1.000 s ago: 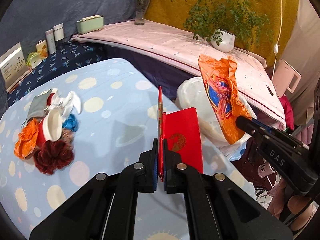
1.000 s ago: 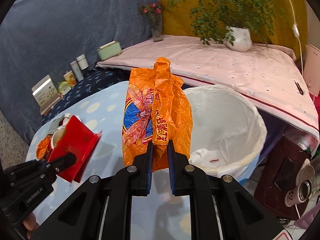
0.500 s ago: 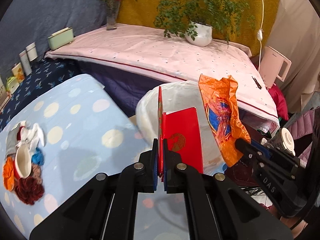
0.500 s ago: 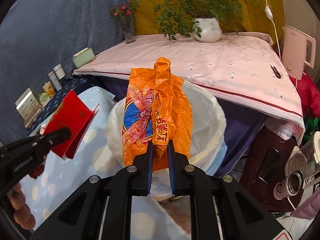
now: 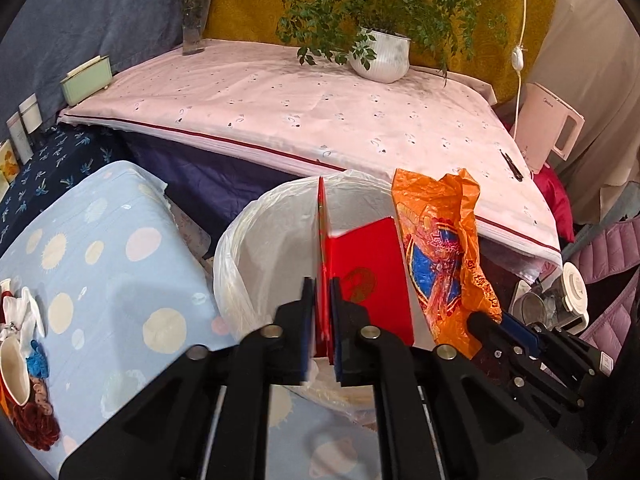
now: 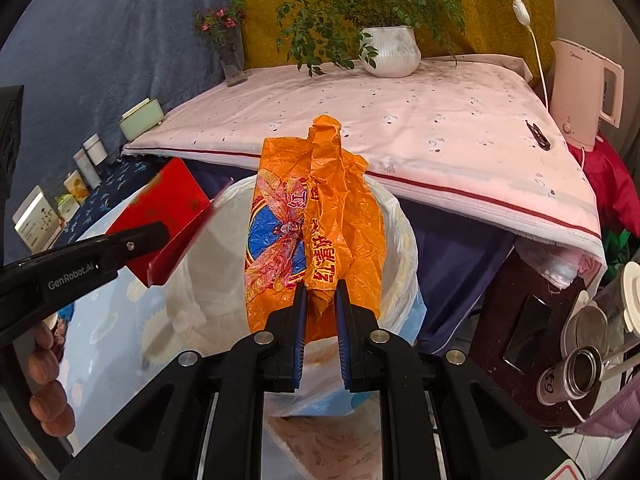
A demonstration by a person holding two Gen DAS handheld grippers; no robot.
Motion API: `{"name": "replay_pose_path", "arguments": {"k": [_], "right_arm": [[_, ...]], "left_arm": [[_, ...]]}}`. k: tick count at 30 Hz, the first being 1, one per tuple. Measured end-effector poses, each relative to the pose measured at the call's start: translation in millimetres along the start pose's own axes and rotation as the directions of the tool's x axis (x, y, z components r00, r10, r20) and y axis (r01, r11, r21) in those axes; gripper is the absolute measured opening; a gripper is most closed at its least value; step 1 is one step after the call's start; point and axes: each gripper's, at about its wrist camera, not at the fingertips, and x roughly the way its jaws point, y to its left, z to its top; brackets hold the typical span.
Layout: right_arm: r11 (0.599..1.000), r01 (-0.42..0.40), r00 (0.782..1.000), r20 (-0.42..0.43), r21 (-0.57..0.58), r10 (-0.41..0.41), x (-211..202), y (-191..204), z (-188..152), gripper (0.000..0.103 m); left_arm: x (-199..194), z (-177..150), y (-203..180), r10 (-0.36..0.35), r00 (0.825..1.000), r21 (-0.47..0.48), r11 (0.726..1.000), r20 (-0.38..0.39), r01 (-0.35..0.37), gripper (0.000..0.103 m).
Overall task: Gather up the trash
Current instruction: 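Carry the red packet and orange bag over the bin with both grippers, then open both grippers to drop the packet and bag into the bin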
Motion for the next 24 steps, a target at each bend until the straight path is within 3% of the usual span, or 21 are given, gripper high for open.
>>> {"name": "replay_pose_path", "arguments": {"k": [1, 2, 3, 8, 11, 14, 17, 24], "right_arm": [[1.000, -0.001, 1.000, 0.002, -0.001, 0.001, 1.6, 0.5, 2.1, 0.014], [1.000, -0.004, 1.000, 0.004, -0.002, 0.004, 3.1, 1.7, 3.7, 0.014], [1.000, -0.006, 1.000, 0.006, -0.003, 0.006, 5.3, 3.6, 5.9, 0.014], [1.000, -0.014, 1.000, 0.009, -0.013, 0.014, 15.1, 13.8, 13.2, 0.019], [1.000, -0.014, 1.000, 0.014, -0.022, 0.014, 17.4, 20.5, 15.0, 0.028], [0.999, -0.016, 1.000, 0.022, -0.029, 0.016, 15.4, 26.3, 15.2, 0.038], [0.999, -0.022, 0.999, 0.028, -0.035, 0.022, 10.4, 30.7, 14.1, 0.039], [0.998, -0.040, 0.998, 0.052, -0.053, 0.043, -10.3, 48.5, 10.7, 0.052]], "left_arm": [[2.0, 1.4, 2.2, 0.008, 1.000, -0.012, 1.000, -0.001, -0.008, 0.035], [2.2, 2.0, 4.7, 0.016, 1.000, -0.027, 1.000, 0.003, -0.016, 0.056], [1.0, 2.0, 7.2, 0.026, 1.000, -0.043, 0.999, 0.018, -0.025, 0.063], [-0.3, 2.4, 14.9, 0.057, 0.998, -0.050, 0.997, 0.025, -0.056, 0.064], [-4.2, 1.1, 20.8, 0.079, 0.996, -0.060, 0.995, 0.035, -0.077, 0.074], [-9.6, 0.7, 27.6, 0.087, 0.995, -0.077, 0.993, 0.043, -0.084, 0.075], [-15.6, 0.1, 33.9, 0.098, 0.994, -0.093, 0.991, 0.047, -0.093, 0.075], [-38.9, -11.3, 50.6, 0.115, 0.991, -0.137, 0.985, 0.066, -0.105, 0.079]]}}
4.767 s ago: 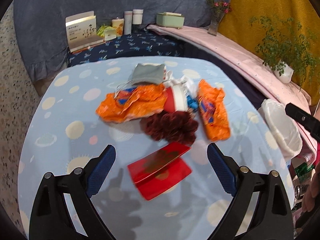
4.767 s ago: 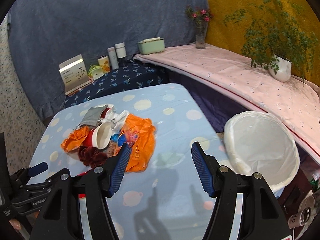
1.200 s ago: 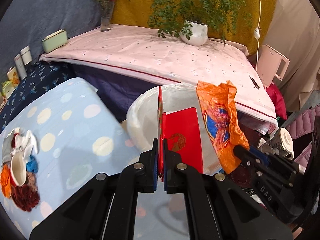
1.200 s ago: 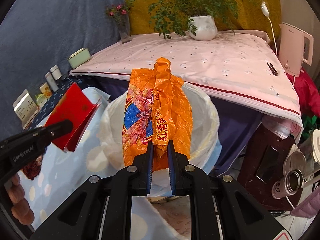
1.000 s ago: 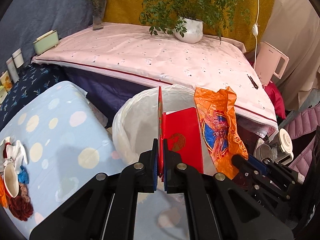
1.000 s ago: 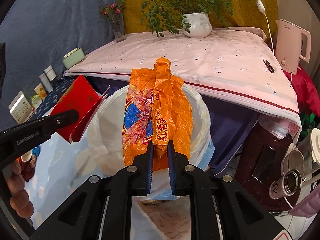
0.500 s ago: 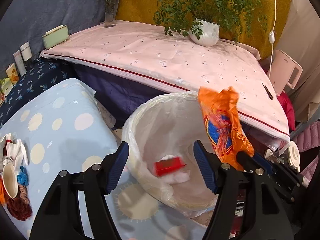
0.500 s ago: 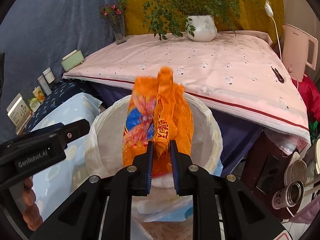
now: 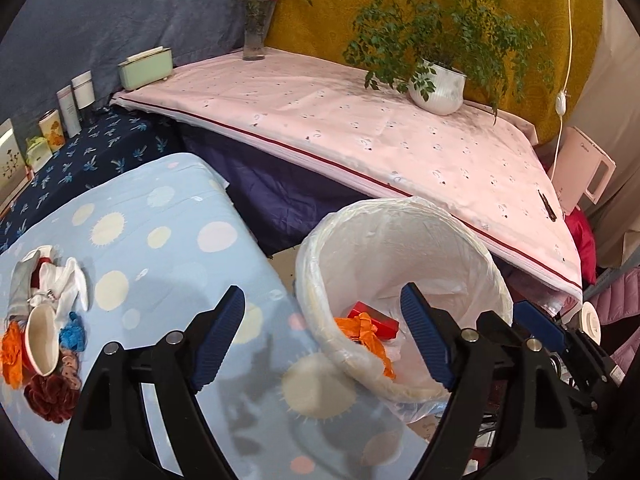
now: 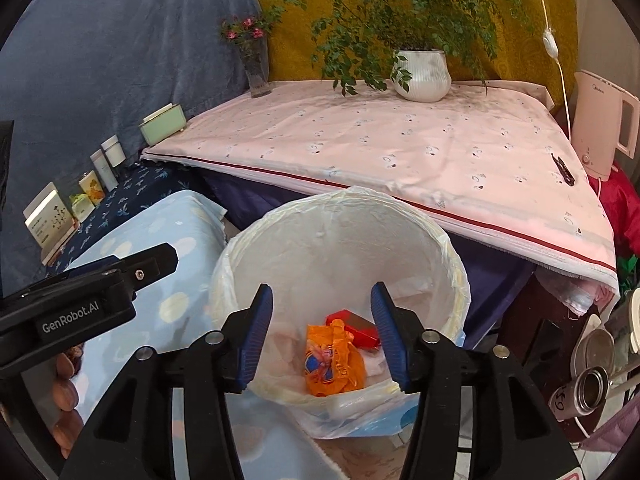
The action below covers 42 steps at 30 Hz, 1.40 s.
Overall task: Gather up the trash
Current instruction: 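Open both grippers to drop the packet and bag into the bin, then grasp the dark red scrunchie with the right gripper while the left grasps the orange bag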
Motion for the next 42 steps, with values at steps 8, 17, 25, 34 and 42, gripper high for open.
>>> {"name": "replay_pose_path", "arguments": {"k": [8, 17, 25, 34, 42], "right_arm": [[0.998, -0.049, 0.999, 0.007, -0.044, 0.050, -19.0, 36.5, -5.1, 0.059], [0.983, -0.122, 0.993, -0.013, -0.138, 0.121, -32.3, 93.8, -19.4, 0.063], [0.962, -0.189, 0.982, -0.053, -0.196, 0.183, -36.5, 141.7, -34.3, 0.063], [0.930, -0.257, 0.966, -0.114, -0.265, 0.234, -35.5, 194.4, -58.2, 0.063], [0.897, -0.307, 0.949, -0.169, -0.317, 0.265, -29.8, 235.2, -76.5, 0.063]], "left_arm": [[-28.0, -14.7, 34.2, 0.043, 0.999, -0.062, 0.997, 0.017, -0.042, 0.085], [-61.6, -37.5, 87.6, 0.137, 0.990, -0.145, 0.980, 0.017, -0.134, 0.088], [-89.7, -57.3, 135.9, 0.239, 0.971, -0.191, 0.954, 0.016, -0.232, 0.089], [-112.0, -82.7, 184.4, 0.318, 0.948, -0.248, 0.918, -0.001, -0.309, 0.089], [-120.9, -107.9, 235.6, 0.350, 0.936, -0.346, 0.873, -0.045, -0.343, 0.089]]}}
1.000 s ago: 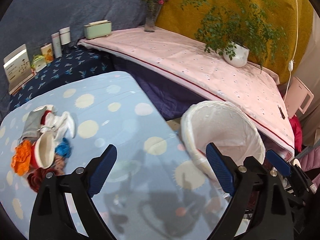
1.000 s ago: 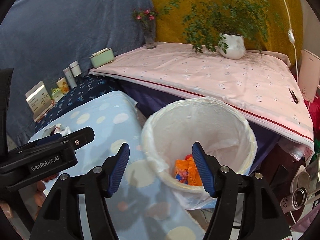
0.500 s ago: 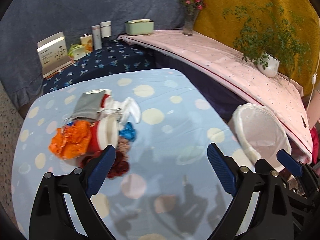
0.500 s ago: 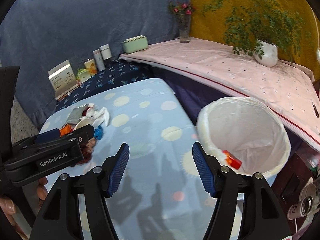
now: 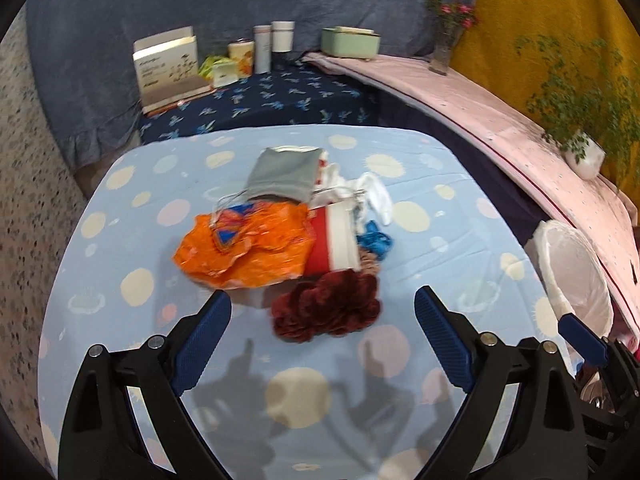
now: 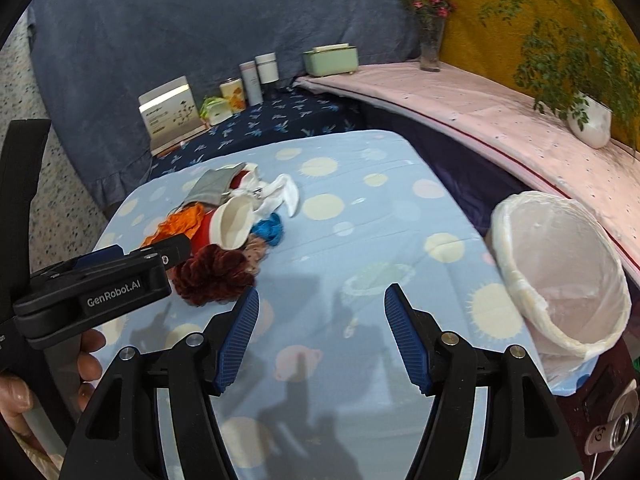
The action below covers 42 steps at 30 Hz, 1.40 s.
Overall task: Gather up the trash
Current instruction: 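Grasp the dark red scrunchie with the right gripper while the left grasps the orange bag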
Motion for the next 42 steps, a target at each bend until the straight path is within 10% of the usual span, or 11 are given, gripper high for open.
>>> {"name": "replay_pose_path", "arguments": {"k": [19, 28, 36, 42], "right_arm": [[0.992, -0.106, 0.989, -0.109, -0.076, 0.097, 75.0, 67.8, 7.8, 0.063], [0.991, -0.109, 0.985, -0.141, -0.081, 0.097, 106.9, 78.7, 11.8, 0.062], [0.986, -0.129, 0.978, -0.176, -0.106, 0.109, 117.7, 87.1, 7.7, 0.016], [0.987, -0.131, 0.984, -0.132, -0.091, 0.119, 98.2, 78.5, 11.5, 0.010]], "left_arm": [[47.6, 16.7, 67.3, -0.012, 0.998, -0.048, 0.999, -0.054, 0.009, 0.084], [71.5, 21.0, 59.9, -0.084, 0.991, -0.015, 0.996, -0.102, 0.083, 0.040], [71.0, 18.6, 56.0, -0.102, 0.989, -0.008, 0.995, -0.105, 0.101, 0.020], [56.0, 16.4, 52.0, -0.102, 0.991, -0.015, 0.995, -0.083, 0.101, 0.018]]}}
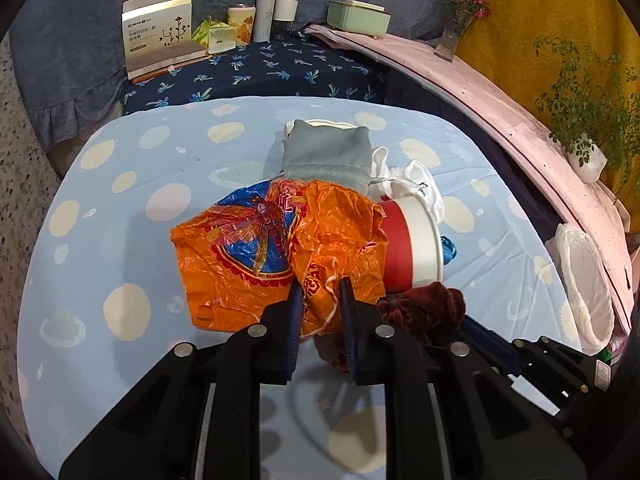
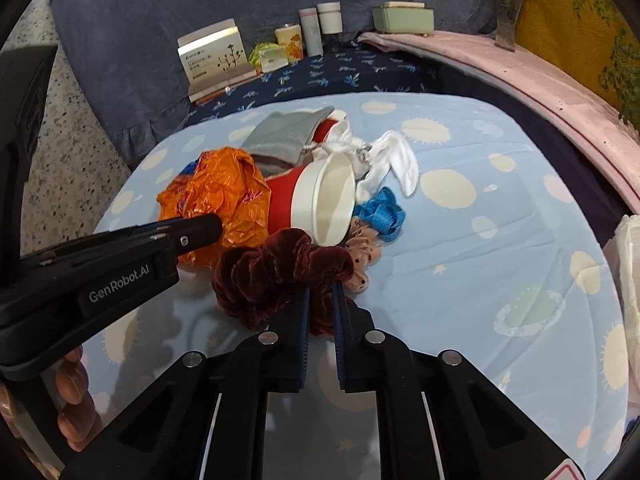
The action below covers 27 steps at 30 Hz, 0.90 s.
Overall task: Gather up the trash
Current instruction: 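Grasp the dark red scrunchie with the right gripper while the left grasps the orange bag, then lift the scrunchie with the right gripper while the left lifts the orange bag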
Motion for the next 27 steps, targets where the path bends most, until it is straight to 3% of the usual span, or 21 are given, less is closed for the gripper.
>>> {"name": "replay_pose_path", "arguments": {"k": [13, 15, 18, 25, 27], "right_arm": [[0.999, 0.018, 0.987, 0.158, 0.049, -0.026, -77.8, -26.2, 6.0, 0.009], [0.998, 0.021, 0.984, 0.176, 0.063, -0.032, -88.5, -34.1, 5.6, 0.004], [0.996, 0.032, 0.978, 0.205, 0.085, -0.049, -105.7, -47.6, 4.7, 0.003], [0.988, 0.050, 0.972, 0.222, 0.148, -0.082, -127.6, -82.7, -5.8, 0.003], [0.985, 0.054, 0.975, 0.206, 0.166, -0.088, -126.2, -91.8, -11.1, 0.008]], "left_arm": [[-49.6, 1.0, -48.4, -0.023, 0.996, 0.060, 0.998, 0.083, 0.019, 0.017], [-56.7, 2.1, -61.8, -0.033, 0.995, 0.080, 0.996, 0.095, 0.025, 0.017], [-64.4, 3.0, -80.3, -0.049, 0.993, 0.109, 0.993, 0.106, 0.037, 0.017], [-75.6, -1.7, -123.7, -0.078, 0.990, 0.181, 0.982, 0.120, 0.056, 0.017], [-75.3, -3.9, -128.3, -0.078, 0.990, 0.188, 0.981, 0.119, 0.055, 0.017]]}}
